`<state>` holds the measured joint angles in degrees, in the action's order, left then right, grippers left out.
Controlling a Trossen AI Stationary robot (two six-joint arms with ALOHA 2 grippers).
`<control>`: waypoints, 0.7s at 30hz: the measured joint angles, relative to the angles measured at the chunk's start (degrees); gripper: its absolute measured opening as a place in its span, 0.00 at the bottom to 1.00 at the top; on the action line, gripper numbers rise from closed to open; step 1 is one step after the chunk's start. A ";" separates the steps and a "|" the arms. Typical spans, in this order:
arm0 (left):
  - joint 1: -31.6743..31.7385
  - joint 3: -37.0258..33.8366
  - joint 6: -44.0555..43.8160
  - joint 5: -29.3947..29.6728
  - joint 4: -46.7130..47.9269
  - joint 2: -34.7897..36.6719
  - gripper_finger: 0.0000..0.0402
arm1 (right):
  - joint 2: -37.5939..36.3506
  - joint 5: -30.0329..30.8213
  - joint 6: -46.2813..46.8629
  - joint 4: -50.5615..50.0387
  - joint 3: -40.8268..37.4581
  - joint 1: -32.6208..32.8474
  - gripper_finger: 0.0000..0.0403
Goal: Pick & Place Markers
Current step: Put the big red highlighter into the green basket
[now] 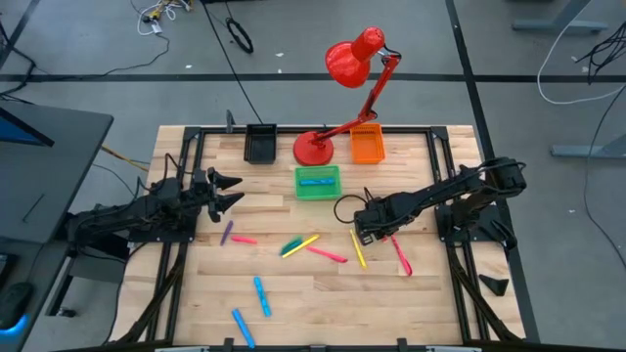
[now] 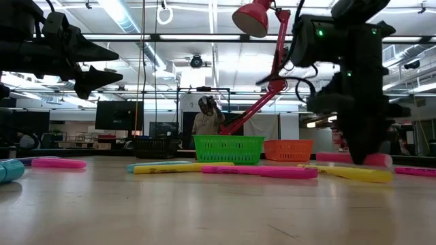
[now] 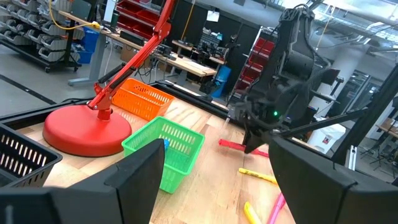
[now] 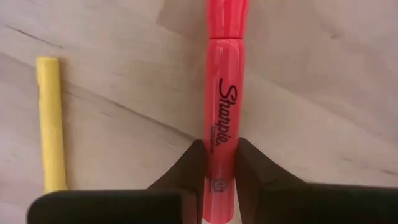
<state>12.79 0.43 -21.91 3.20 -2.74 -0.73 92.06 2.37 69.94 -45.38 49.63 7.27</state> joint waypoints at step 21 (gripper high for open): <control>-0.01 -0.02 0.00 0.00 0.00 0.00 0.74 | -5.89 -0.48 -29.80 -10.60 8.25 -7.13 0.12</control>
<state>12.78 0.40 -21.91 3.20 -2.74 -0.73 86.17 1.89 40.14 -55.98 57.88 0.14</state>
